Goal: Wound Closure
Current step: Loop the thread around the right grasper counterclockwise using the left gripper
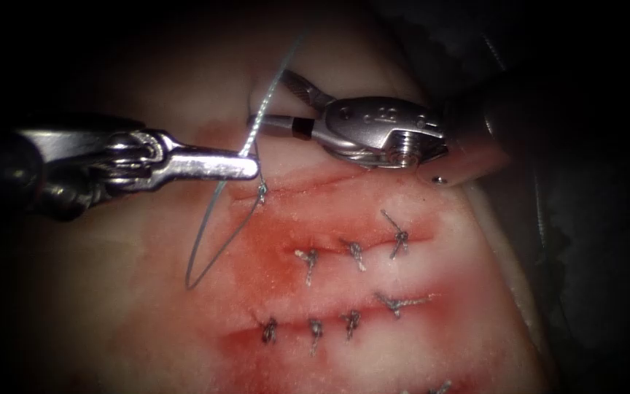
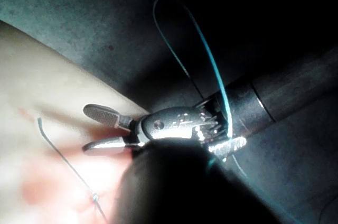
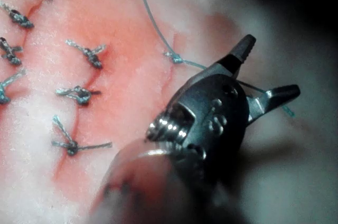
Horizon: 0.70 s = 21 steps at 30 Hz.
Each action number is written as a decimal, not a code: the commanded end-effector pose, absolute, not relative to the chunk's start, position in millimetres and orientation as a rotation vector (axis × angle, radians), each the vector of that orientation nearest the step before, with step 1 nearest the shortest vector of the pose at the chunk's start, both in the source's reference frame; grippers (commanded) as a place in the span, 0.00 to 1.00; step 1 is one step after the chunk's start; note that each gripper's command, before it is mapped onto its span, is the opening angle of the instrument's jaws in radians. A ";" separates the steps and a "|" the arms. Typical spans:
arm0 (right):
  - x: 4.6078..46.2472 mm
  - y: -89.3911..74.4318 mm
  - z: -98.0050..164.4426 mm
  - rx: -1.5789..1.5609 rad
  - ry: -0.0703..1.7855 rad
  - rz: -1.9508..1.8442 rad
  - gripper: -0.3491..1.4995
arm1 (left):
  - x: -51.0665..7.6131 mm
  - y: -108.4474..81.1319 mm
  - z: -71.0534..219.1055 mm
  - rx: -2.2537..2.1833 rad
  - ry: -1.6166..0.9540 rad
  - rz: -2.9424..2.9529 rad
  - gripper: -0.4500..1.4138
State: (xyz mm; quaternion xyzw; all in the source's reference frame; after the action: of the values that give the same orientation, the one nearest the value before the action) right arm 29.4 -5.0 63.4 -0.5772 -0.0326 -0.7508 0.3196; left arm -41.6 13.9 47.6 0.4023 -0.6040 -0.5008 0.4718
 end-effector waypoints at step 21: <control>36.0 -11.8 64.6 -1.942 0.382 -1.823 0.50 | -43.4 20.7 60.4 0.477 -1.668 -1.326 0.00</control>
State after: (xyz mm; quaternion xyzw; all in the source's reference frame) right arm 35.2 -11.1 64.2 -0.7092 0.1422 -0.6519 0.2276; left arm -42.5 19.8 60.9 0.1819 -0.6671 -0.5472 0.4716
